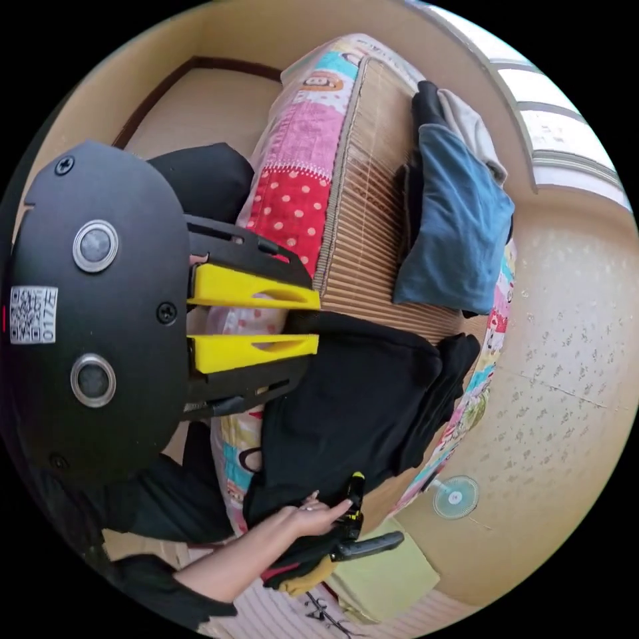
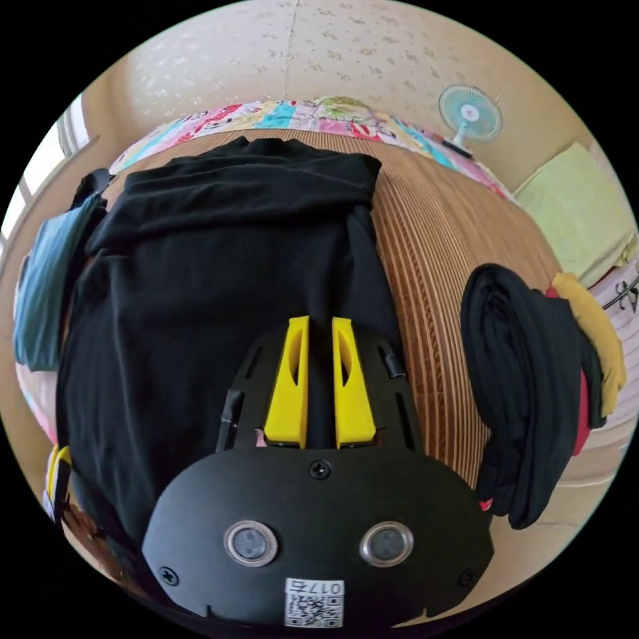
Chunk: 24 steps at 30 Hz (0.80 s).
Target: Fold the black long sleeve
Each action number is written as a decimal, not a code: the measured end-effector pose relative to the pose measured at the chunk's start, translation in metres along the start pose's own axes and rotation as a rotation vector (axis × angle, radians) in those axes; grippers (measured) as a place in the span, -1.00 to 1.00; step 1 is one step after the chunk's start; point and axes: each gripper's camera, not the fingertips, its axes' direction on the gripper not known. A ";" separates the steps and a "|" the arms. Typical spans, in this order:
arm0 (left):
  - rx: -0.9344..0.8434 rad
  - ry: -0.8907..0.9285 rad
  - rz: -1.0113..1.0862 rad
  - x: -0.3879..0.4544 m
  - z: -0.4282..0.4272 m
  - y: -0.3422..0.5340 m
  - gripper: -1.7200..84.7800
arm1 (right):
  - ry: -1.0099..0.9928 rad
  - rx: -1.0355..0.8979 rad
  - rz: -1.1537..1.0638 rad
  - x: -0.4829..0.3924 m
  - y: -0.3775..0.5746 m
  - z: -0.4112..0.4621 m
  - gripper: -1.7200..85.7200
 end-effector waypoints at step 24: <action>0.188 0.590 0.112 -0.011 -0.200 -0.008 -0.88 | -0.671 0.551 0.085 0.271 0.274 -0.217 -0.89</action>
